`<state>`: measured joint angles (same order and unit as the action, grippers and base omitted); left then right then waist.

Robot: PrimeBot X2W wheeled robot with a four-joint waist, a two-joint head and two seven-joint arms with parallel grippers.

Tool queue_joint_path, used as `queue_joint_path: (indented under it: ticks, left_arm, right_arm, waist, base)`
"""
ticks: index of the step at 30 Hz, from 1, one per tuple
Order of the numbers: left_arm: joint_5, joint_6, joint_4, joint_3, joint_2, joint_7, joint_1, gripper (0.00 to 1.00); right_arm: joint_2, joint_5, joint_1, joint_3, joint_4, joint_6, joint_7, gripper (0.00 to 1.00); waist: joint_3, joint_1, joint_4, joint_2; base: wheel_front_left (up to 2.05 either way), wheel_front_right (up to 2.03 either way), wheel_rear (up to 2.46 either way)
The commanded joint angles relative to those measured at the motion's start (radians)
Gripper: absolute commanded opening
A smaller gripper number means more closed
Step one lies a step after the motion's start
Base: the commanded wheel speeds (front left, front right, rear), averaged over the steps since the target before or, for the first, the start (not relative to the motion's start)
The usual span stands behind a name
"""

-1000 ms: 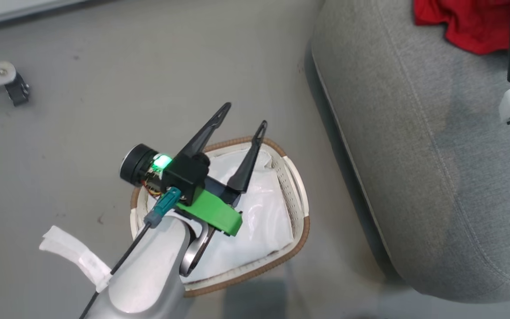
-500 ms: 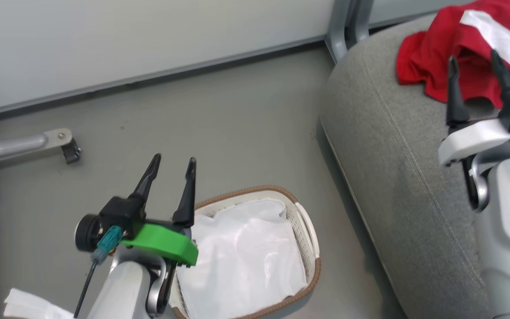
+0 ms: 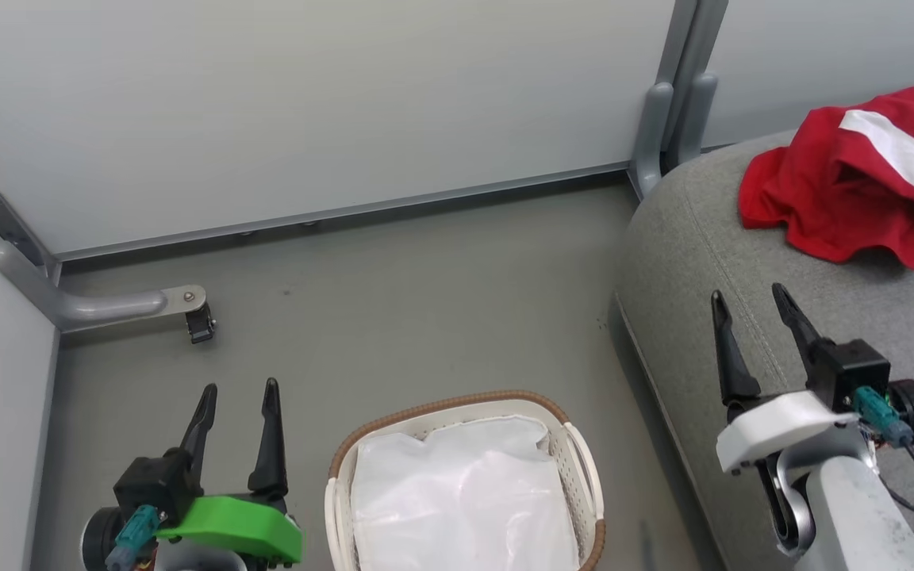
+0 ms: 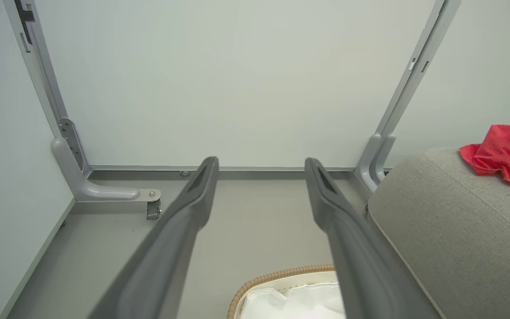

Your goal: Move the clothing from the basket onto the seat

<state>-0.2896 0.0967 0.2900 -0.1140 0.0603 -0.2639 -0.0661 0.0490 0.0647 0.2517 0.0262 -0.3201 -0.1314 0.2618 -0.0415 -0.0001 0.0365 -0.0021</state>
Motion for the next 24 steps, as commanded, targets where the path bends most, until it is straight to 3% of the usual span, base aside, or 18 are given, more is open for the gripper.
queue_joint_path:
  ticks: [1, 10, 24]
  left_arm:
    - [0.008, 0.004, -0.006, 0.01, 0.0, 0.0, 0.029, 1.0]
    - [-0.004, 0.007, -0.017, 0.062, -0.008, 0.0, 0.107, 1.0]
    - [-0.022, 0.001, -0.009, 0.05, -0.01, 0.0, 0.14, 1.0]
  right_arm:
    - [0.003, 0.017, -0.036, -0.006, 0.011, 0.001, 0.005, 1.0]
    - [0.003, 0.096, -0.141, -0.05, 0.06, 0.001, 0.005, 1.0]
    - [0.003, 0.105, -0.168, -0.085, 0.038, 0.001, 0.005, 1.0]
  waist:
    - [0.027, 0.0001, -0.023, 0.0021]
    - [0.044, 0.0001, -0.027, 0.0021]
    - [0.063, 0.0001, -0.031, 0.0021]
  base:
    - [0.0, 0.0, 0.0]
    - [0.0, 0.0, 0.0]
    - [0.0, 0.0, 0.0]
